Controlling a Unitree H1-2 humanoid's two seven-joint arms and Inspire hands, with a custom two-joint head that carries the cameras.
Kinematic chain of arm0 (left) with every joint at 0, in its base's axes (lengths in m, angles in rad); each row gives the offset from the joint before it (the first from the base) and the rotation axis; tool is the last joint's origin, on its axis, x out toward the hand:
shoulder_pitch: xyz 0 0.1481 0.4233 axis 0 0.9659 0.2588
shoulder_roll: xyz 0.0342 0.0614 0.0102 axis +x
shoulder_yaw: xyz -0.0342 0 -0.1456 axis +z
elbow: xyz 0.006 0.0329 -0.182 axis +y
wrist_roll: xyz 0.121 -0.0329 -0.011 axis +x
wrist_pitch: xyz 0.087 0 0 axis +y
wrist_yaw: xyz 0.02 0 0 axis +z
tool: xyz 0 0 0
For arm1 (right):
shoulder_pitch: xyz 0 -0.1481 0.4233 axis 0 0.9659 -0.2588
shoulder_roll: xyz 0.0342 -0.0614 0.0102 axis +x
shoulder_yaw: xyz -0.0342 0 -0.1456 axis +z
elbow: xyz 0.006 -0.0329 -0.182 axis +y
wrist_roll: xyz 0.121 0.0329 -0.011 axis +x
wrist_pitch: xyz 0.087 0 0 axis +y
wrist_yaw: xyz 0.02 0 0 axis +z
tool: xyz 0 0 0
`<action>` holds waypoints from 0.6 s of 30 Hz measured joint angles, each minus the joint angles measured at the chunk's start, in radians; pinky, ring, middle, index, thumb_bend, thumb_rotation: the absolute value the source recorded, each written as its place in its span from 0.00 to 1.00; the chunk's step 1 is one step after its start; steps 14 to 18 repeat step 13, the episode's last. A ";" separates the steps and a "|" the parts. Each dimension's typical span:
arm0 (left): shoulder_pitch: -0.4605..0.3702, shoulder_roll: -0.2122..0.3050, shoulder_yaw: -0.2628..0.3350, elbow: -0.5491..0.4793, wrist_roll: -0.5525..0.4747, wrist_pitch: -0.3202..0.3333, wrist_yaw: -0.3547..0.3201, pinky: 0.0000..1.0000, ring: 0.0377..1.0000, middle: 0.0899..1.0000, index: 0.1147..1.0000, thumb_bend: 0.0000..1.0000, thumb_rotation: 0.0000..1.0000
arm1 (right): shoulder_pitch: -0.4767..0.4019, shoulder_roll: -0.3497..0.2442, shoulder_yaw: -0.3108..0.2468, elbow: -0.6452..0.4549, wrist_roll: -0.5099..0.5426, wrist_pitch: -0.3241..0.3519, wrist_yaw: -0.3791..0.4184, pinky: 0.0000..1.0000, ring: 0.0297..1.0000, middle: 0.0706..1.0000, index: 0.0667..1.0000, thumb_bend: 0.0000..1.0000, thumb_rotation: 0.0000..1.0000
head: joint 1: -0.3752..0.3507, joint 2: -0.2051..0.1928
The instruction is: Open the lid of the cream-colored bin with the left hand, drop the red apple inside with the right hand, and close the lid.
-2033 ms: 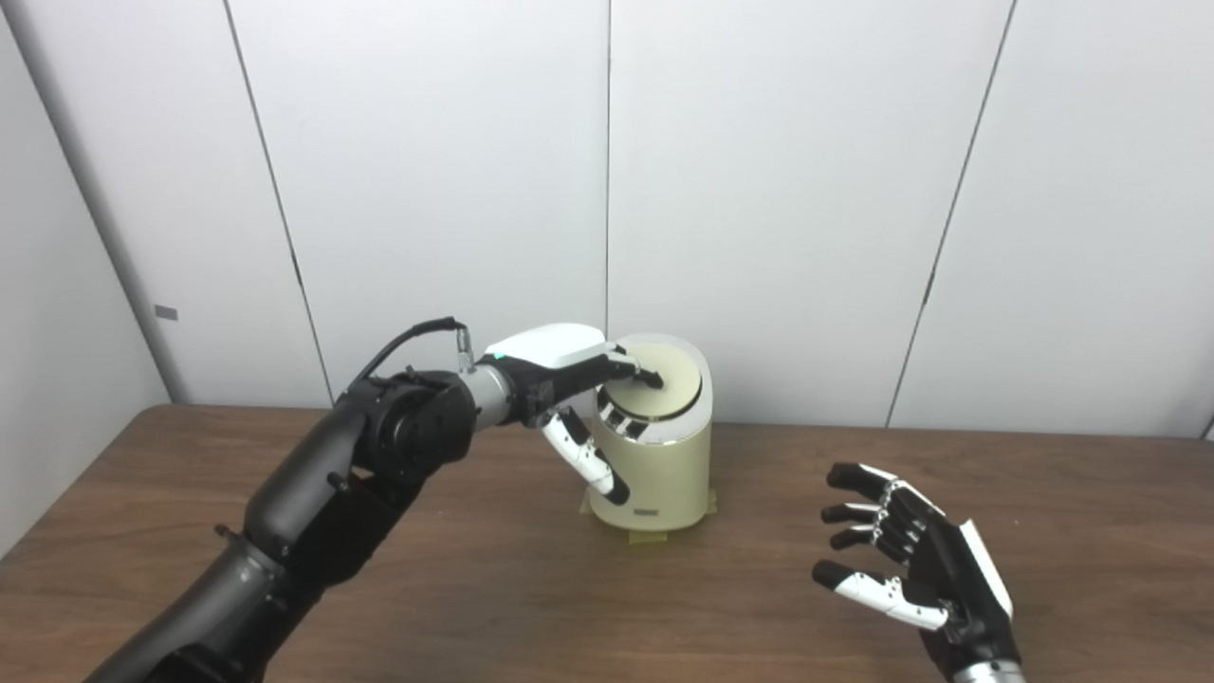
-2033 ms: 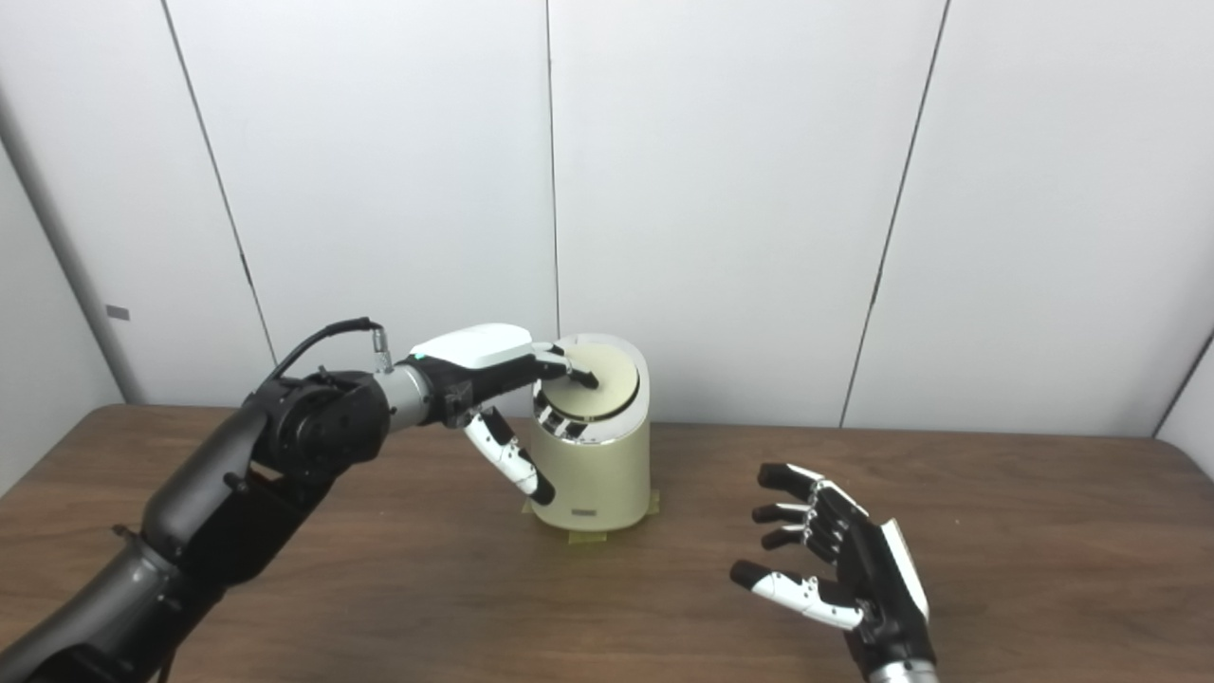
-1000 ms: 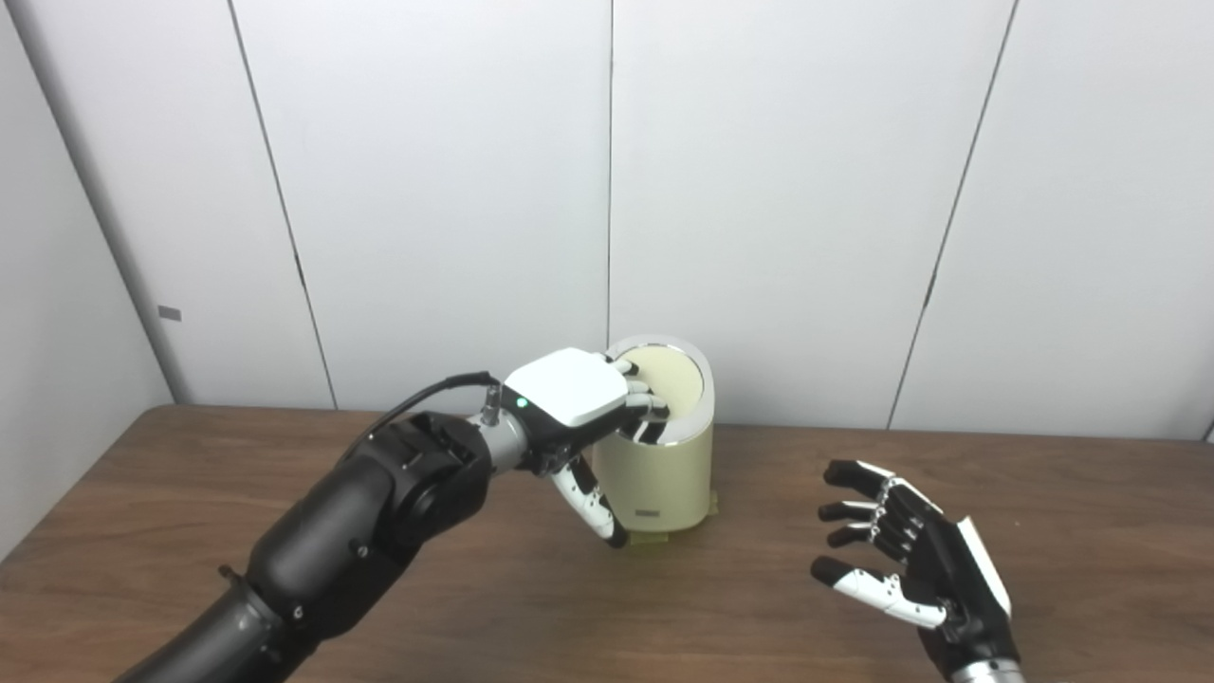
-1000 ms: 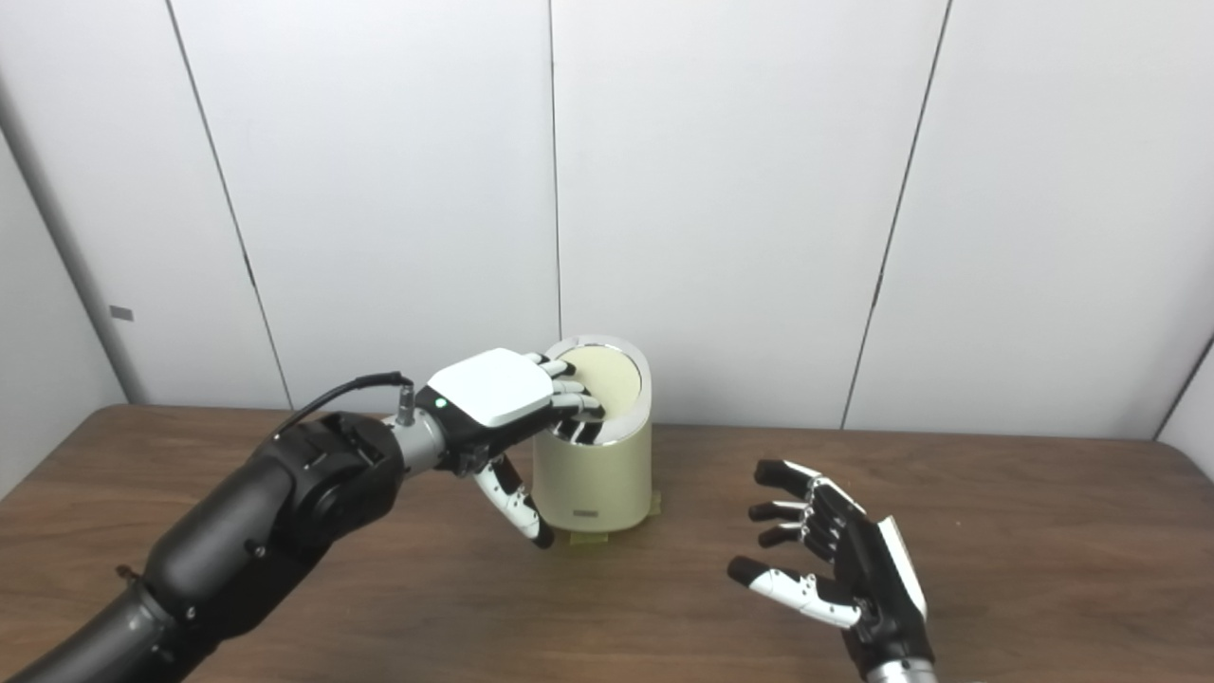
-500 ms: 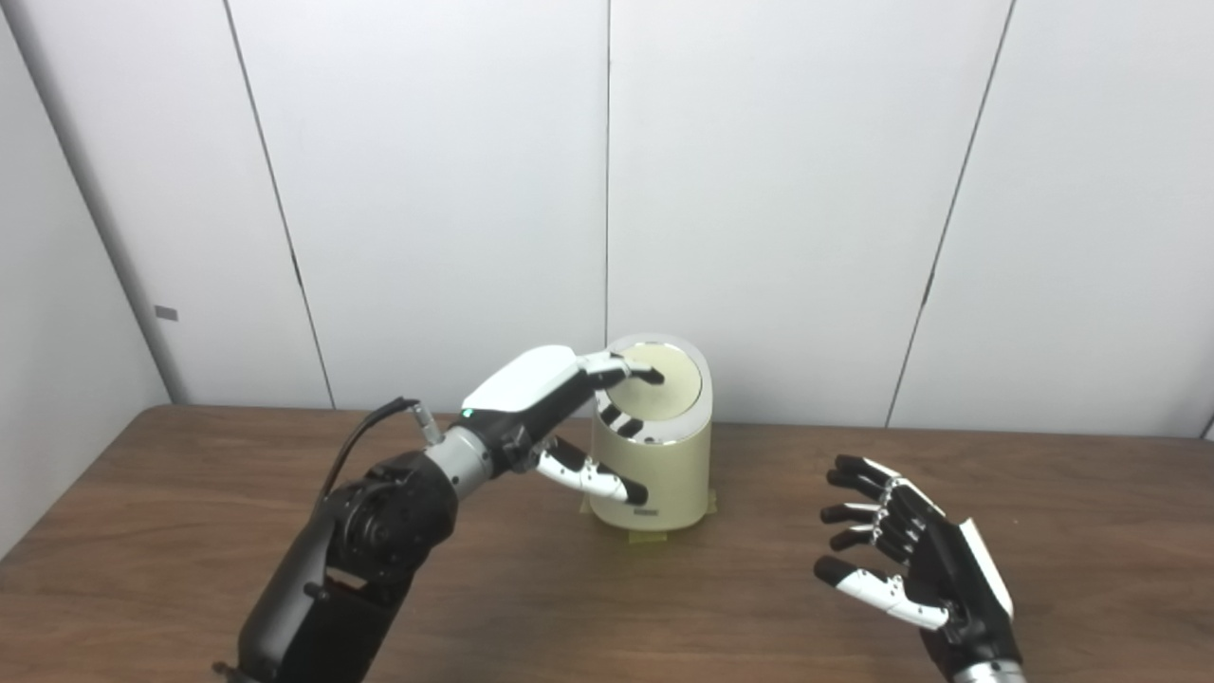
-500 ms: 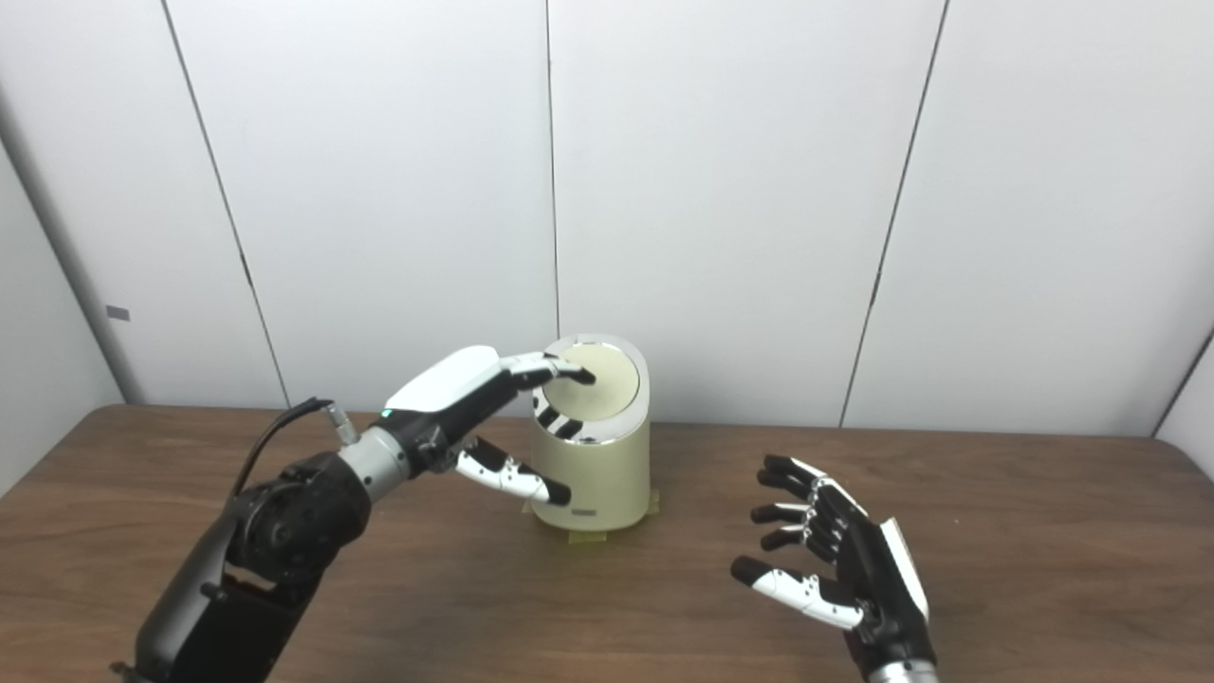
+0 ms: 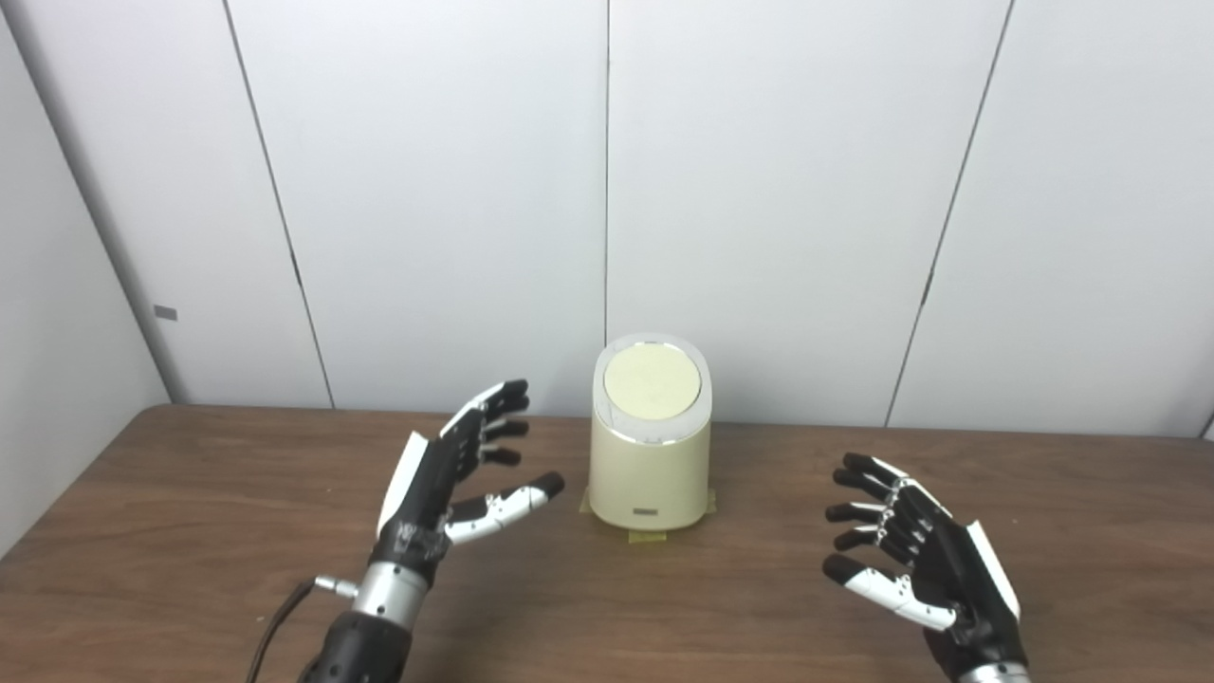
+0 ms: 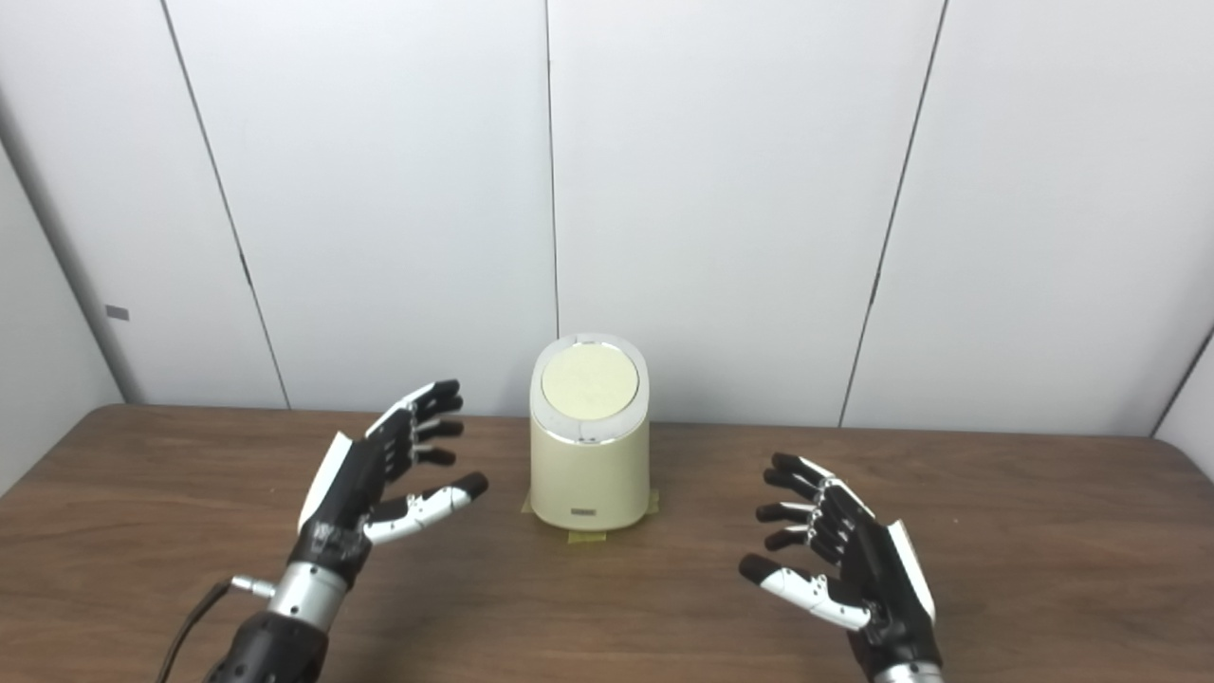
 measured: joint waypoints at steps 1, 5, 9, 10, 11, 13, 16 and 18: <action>0.004 0.000 0.001 0.000 -0.024 0.000 -0.006 0.55 0.63 0.68 0.76 0.77 0.29 | 0.000 0.000 0.000 0.000 0.000 0.000 0.000 0.52 0.63 0.75 0.76 0.82 0.34 | -0.005 0.003; 0.018 -0.022 0.030 0.000 -0.228 0.011 -0.066 0.52 0.65 0.68 0.72 0.79 0.29 | 0.000 0.003 -0.007 0.004 0.013 -0.010 -0.001 0.51 0.63 0.81 0.82 0.82 0.30 | -0.003 0.003; 0.045 -0.028 0.022 0.035 -0.283 0.008 -0.103 0.58 0.70 0.72 0.76 0.79 0.32 | 0.000 0.012 -0.033 0.045 0.045 -0.051 -0.010 0.54 0.65 0.82 0.83 0.80 0.29 | -0.005 0.000; 0.047 -0.027 0.022 0.054 -0.283 0.005 -0.106 0.60 0.72 0.74 0.77 0.79 0.32 | 0.001 0.012 -0.035 0.047 0.045 -0.052 -0.013 0.54 0.66 0.82 0.82 0.80 0.29 | -0.008 0.000; 0.047 -0.024 0.023 0.070 -0.283 0.004 -0.107 0.62 0.74 0.76 0.78 0.79 0.33 | 0.001 0.012 -0.035 0.047 0.045 -0.053 -0.017 0.54 0.66 0.82 0.82 0.80 0.28 | -0.009 -0.002; 0.047 -0.014 0.022 0.090 -0.282 -0.001 -0.110 0.64 0.76 0.78 0.80 0.78 0.33 | 0.001 0.014 -0.035 0.046 0.045 -0.057 -0.021 0.54 0.67 0.82 0.81 0.80 0.26 | -0.020 0.002; 0.047 -0.014 0.022 0.090 -0.282 -0.001 -0.110 0.64 0.76 0.78 0.80 0.78 0.33 | 0.001 0.014 -0.035 0.046 0.045 -0.057 -0.021 0.54 0.67 0.82 0.81 0.80 0.26 | -0.020 0.002; 0.047 -0.014 0.022 0.090 -0.282 -0.001 -0.110 0.64 0.76 0.78 0.80 0.78 0.33 | 0.001 0.014 -0.035 0.046 0.045 -0.057 -0.021 0.54 0.67 0.82 0.81 0.80 0.26 | -0.020 0.002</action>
